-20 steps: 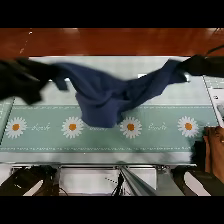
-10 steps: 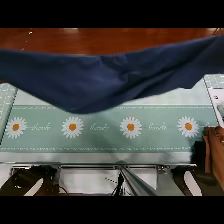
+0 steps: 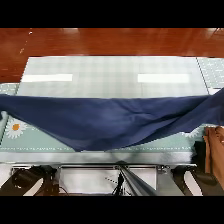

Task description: Fold the shirts.

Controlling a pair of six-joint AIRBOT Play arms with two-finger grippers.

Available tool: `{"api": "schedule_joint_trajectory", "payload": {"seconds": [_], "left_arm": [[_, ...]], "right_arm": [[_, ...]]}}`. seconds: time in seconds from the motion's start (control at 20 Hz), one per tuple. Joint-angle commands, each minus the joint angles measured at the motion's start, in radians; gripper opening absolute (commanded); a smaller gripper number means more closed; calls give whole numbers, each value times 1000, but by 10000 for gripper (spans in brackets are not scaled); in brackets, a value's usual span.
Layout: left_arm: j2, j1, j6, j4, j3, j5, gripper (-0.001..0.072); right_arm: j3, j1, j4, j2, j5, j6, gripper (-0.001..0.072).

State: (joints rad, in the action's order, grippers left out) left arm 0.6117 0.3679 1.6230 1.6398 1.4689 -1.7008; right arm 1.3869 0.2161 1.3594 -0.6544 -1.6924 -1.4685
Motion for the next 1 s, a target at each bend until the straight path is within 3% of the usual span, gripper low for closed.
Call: {"api": "schedule_joint_trajectory", "payload": {"seconds": [0.0, 0.15, 0.4, 0.95], "left_arm": [[47, -1, -21, 6, -152, -2, 19], [110, -1, -69, 6, -330, 151, 19], [273, -1, -71, 6, -510, 339, 19], [626, -1, -40, -1, -534, 812, 20]], "right_arm": [[-26, 0, 34, -106, -90, 15, 34], [-96, 0, 27, -246, -18, 29, 34], [-188, 0, -4, -489, 187, 30, 35], [-188, 0, -62, -788, 608, 6, 35]]}}
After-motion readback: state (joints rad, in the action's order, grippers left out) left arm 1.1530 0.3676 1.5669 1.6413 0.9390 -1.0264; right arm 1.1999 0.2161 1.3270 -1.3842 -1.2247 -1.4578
